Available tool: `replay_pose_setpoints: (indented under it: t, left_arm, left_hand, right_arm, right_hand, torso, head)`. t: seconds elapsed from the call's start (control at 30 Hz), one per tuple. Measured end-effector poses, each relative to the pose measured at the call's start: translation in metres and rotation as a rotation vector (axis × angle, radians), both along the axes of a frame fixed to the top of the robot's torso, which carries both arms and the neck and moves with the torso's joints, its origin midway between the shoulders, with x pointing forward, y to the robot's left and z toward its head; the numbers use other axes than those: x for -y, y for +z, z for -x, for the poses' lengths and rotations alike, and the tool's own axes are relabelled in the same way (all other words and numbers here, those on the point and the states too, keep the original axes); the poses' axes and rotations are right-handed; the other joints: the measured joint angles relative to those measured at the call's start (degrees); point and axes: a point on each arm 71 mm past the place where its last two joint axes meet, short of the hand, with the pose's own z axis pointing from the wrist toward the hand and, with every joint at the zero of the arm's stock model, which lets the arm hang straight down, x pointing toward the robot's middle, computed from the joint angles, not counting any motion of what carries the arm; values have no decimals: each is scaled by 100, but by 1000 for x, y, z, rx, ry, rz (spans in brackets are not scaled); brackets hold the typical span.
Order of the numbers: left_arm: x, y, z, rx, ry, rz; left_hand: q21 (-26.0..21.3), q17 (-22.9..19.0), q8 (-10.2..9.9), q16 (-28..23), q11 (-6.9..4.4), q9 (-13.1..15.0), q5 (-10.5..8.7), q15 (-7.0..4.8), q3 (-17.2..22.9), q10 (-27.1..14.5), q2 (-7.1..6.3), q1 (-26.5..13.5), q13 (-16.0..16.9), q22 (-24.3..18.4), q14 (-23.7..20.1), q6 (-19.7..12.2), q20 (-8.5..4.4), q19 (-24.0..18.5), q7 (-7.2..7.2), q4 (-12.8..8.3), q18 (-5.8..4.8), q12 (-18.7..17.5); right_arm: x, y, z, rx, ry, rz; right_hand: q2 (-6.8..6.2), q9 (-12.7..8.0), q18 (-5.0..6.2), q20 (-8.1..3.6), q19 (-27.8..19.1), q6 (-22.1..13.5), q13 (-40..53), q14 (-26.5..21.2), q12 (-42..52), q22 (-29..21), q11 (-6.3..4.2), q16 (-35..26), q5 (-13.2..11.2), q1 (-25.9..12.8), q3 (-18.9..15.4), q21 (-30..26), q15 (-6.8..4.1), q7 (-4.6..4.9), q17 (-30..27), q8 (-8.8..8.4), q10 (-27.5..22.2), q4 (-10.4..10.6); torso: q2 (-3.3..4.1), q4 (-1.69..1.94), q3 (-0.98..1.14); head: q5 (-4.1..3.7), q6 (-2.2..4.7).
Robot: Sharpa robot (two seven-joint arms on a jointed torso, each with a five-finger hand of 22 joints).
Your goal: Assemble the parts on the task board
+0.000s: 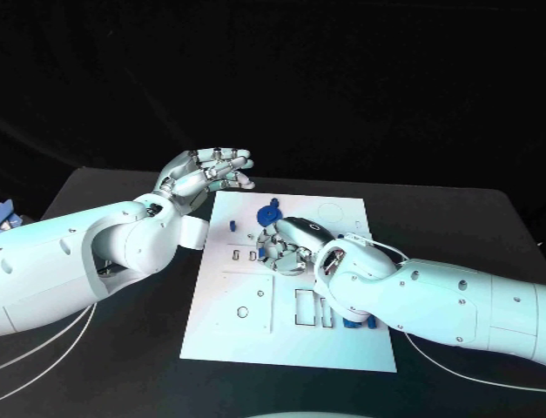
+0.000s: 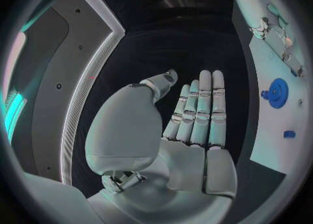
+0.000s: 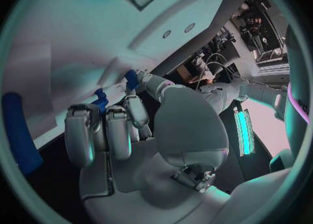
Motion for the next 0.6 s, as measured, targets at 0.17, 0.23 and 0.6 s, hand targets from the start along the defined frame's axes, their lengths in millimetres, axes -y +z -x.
replay_pose_setpoints:
  t: [0.17,0.23,0.6]
  left_arm:
    - [0,0,0,0,0,0]
    - [0,0,0,0,0,0]
    - [0,0,0,-1,-1,0]
  left_hand:
    - [0,0,0,0,0,0,0,0,0,0,0,0,0,0,0,0,0,0,0,0,0,0]
    - [0,0,0,0,0,0,0,0,0,0,0,0,0,0,0,0,0,0,0,0,0,0]
    - [27,4,-22,0,0,6,0,0,-16,0,0,0,-1,9,-41,0,0,0,0,-16,0,0]
  right_arm:
    - [0,0,0,-3,-3,-2]
    - [0,-1,-1,-4,-3,-3]
    - [0,-1,-3,-9,-6,-6]
  right_hand:
    - [-22,2,0,0,0,-44,-9,0,0,0,0,0,0,-22,-11,0,0,22,0,87,0,12]
    - [-22,5,0,0,0,-56,-9,0,0,-1,0,0,0,-22,-16,0,0,15,-1,88,0,16]
    - [-52,72,0,0,0,-125,-37,0,-3,-1,1,0,0,-51,-17,0,0,43,-1,80,-1,18]
  torso:
    - [0,2,-1]
    - [0,0,0]
    - [0,0,-2]
  head:
    - [-3,-1]
    - [-3,-1]
    - [1,-11]
